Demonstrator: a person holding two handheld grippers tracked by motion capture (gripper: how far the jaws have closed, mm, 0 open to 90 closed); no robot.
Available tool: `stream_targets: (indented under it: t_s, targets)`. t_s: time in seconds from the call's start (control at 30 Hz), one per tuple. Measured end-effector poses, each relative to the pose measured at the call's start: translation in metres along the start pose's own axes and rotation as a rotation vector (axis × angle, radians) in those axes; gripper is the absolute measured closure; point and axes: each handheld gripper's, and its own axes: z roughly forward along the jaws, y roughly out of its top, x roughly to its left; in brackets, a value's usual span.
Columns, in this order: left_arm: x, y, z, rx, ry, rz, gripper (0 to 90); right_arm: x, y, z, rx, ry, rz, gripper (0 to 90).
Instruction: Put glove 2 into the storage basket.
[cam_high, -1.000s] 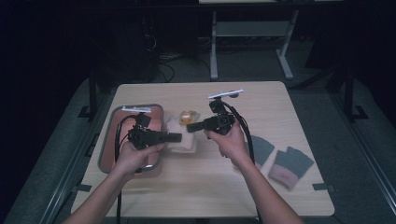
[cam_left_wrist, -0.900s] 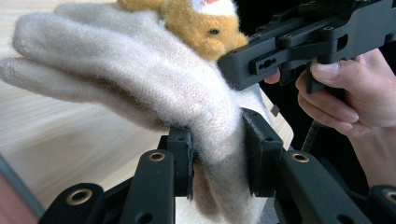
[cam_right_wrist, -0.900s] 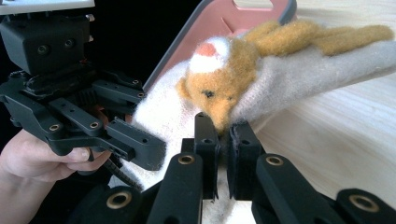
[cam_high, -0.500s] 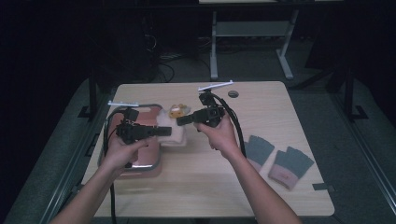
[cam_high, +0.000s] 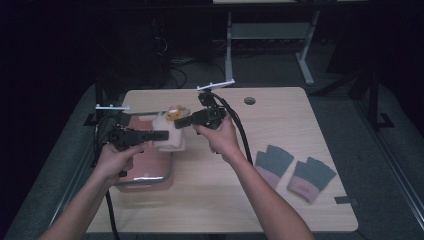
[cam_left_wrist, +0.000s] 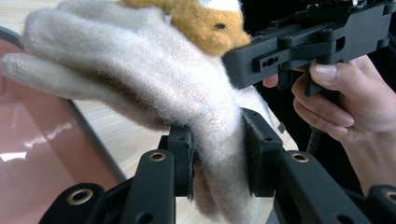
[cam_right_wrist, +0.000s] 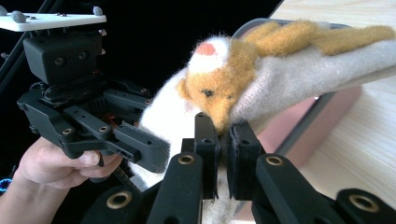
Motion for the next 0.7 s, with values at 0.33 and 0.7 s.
stream_targets:
  t_s: [0.33, 0.7]
  targets:
    - [0.010, 0.002, -0.020, -0.007, 0.036, -0.012, 67.5, 0.007, 0.011, 0.022, 0.014, 0.026, -0.011, 84.0]
    - [0.022, -0.001, -0.038, -0.019, 0.068, -0.034, 67.5, 0.011, 0.020, 0.047, 0.028, 0.053, -0.013, 84.0]
